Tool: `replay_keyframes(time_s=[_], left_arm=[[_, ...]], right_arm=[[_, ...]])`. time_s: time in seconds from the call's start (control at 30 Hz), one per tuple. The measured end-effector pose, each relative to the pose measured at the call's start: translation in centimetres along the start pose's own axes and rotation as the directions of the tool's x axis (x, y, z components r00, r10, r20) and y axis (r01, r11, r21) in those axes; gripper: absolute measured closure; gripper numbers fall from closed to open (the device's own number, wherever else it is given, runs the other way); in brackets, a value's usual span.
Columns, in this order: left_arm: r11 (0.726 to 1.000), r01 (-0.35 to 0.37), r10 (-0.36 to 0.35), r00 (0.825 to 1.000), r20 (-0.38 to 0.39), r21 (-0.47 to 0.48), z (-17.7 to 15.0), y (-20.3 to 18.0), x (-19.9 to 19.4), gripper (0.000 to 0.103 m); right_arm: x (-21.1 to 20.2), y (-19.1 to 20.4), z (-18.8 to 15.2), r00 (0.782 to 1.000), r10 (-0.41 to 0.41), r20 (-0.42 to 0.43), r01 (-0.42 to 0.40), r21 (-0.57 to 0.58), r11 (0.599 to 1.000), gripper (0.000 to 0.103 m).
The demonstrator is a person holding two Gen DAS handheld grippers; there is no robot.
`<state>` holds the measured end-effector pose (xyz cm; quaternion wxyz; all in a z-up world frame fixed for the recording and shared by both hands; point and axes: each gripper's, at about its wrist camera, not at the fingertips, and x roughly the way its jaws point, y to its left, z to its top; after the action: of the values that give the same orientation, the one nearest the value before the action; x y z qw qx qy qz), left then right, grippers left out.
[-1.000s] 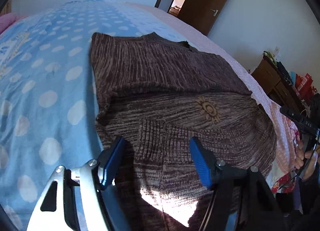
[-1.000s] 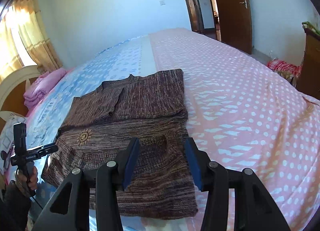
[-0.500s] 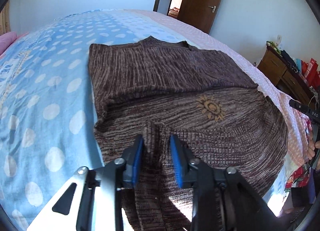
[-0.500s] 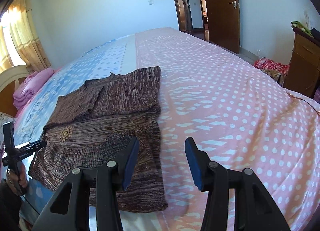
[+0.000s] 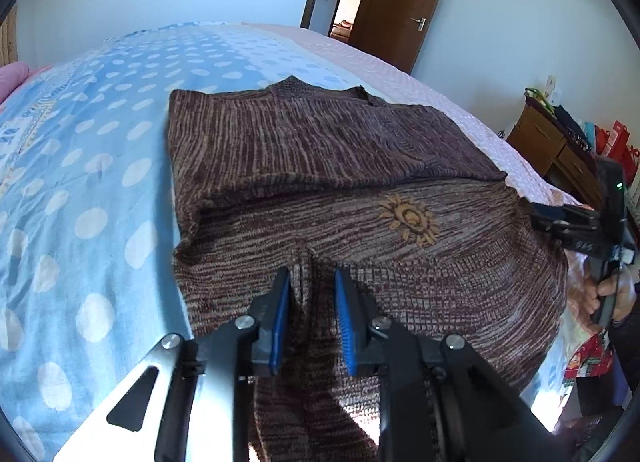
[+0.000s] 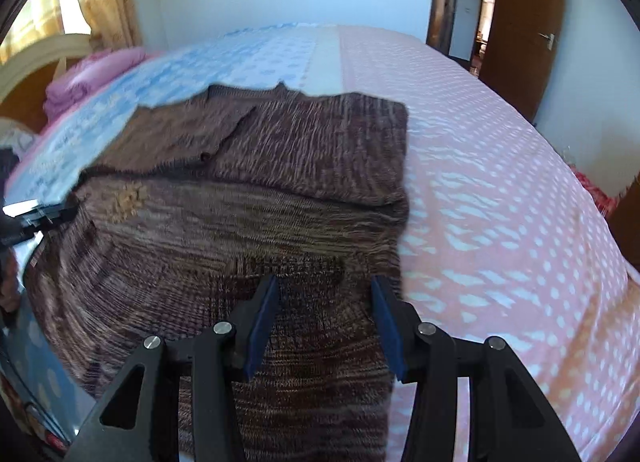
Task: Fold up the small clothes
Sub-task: 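Grasp the folded hem again with both tools and lift it toward the collar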
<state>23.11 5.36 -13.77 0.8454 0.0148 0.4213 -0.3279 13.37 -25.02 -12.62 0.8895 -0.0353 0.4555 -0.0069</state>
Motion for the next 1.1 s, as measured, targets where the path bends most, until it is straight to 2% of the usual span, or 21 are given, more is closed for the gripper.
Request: replay_keyframes(time_s=[0.07, 0.13, 0.17, 0.2, 0.23, 0.27, 0.4, 0.5, 0.63, 0.83, 1.1], left_arm=[[1.000, 0.009, -0.009, 1.000, -0.005, -0.006, 0.1, 0.1, 0.1, 0.072], [1.000, 0.007, -0.007, 1.000, -0.004, -0.004, 0.2, 0.0, 0.3, 0.071], [1.000, 0.004, -0.004, 1.000, -0.005, 0.003, 0.2, -0.1, 0.4, 0.071], [1.000, 0.000, 0.000, 1.000, -0.004, 0.009, 0.2, -0.2, 0.4, 0.074], [1.000, -0.008, 0.008, 1.000, 0.002, 0.010, 0.1, -0.3, 0.3, 0.085], [1.000, -0.005, 0.005, 1.000, 0.004, 0.008, 0.0, -0.3, 0.2, 0.091], [0.999, 0.026, -0.025, 0.999, 0.025, -0.038, -0.6, 0.1, -0.8, 0.092], [0.998, -0.010, 0.014, 0.998, 0.054, -0.069, -1.0, 0.0, -1.9, 0.092], [0.993, -0.023, 0.037, 0.992, 0.123, -0.117, 0.0, 0.2, -4.1, 0.092], [0.988, -0.029, 0.061, 0.975, 0.214, -0.152, 2.7, 0.2, -6.5, 0.092], [0.972, -0.058, 0.117, 0.960, 0.254, -0.228, 6.6, 2.7, -5.6, 0.092]], right_arm=[[0.0, 0.4, -0.2, 1.000, -0.018, 0.014, 0.018, -0.027, 0.999, 0.055], [-0.3, 0.6, -0.3, 1.000, -0.015, 0.012, 0.015, -0.034, 0.999, 0.083], [-0.5, 0.5, -0.3, 1.000, -0.022, 0.013, 0.022, -0.031, 0.999, 0.093], [-1.0, 0.3, -0.3, 1.000, -0.017, 0.018, 0.018, -0.018, 1.000, 0.095], [-1.5, 0.1, -0.4, 1.000, -0.013, 0.028, 0.013, -0.002, 1.000, 0.095], [-1.9, -0.1, -0.5, 0.999, -0.008, 0.038, 0.008, 0.016, 1.000, 0.095], [-4.5, -1.3, -0.7, 0.996, 0.005, 0.089, -0.013, 0.092, 0.996, 0.095], [-6.5, -1.9, -0.5, 0.991, -0.007, 0.135, -0.010, 0.127, 0.992, 0.096], [-8.7, -2.1, 0.5, 0.980, -0.011, 0.196, -0.019, 0.148, 0.989, 0.096], [-11.1, -1.0, 2.6, 0.959, -0.022, 0.281, -0.010, 0.110, 0.994, 0.096], [-10.2, -0.4, 7.6, 0.942, -0.062, 0.331, 0.050, 0.045, 0.998, 0.096]])
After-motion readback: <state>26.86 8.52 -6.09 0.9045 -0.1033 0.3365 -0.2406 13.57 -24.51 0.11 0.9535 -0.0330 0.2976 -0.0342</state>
